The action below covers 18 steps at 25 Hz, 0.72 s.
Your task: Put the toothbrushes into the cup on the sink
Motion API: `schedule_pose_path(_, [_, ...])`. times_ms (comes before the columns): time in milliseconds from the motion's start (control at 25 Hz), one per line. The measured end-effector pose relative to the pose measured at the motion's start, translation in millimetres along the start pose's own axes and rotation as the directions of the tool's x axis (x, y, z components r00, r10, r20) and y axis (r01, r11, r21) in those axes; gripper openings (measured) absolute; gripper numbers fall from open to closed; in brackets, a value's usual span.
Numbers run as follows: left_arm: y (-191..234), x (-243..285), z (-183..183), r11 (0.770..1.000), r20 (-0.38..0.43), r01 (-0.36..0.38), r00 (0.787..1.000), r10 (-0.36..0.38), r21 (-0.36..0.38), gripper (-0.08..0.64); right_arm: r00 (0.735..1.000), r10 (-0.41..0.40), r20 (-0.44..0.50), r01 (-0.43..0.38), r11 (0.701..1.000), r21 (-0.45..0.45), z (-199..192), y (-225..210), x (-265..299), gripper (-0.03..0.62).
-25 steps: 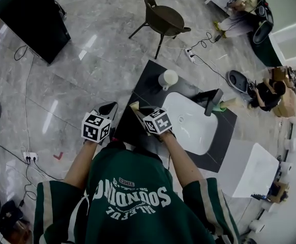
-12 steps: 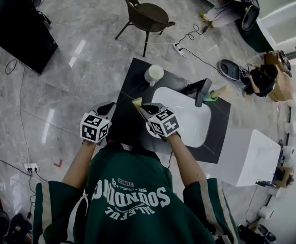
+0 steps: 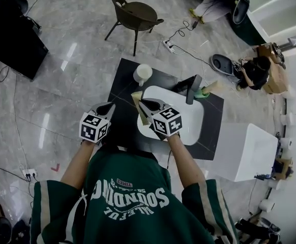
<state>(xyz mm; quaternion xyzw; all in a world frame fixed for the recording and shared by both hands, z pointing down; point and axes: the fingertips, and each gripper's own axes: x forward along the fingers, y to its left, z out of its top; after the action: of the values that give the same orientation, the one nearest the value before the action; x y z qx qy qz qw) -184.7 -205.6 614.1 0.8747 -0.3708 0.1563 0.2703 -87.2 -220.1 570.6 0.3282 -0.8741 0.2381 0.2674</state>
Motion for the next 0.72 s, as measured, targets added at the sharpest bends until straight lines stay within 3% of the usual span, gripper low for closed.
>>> schedule_pose_path(320, [-2.2, 8.4, 1.5, 1.0, -0.001, 0.002, 1.0, -0.002, -0.009, 0.011, 0.985, -0.042, 0.17, 0.029, 0.997, 0.078, 59.6, -40.2, -18.0, 0.051])
schedule_pose_path(720, [21.6, 3.3, 2.6, 0.998, 0.005, -0.043, 0.999, 0.044, -0.048, 0.011, 0.911, -0.176, 0.374, 0.117, 0.977, 0.176, 146.8, -108.6, -24.3, 0.051])
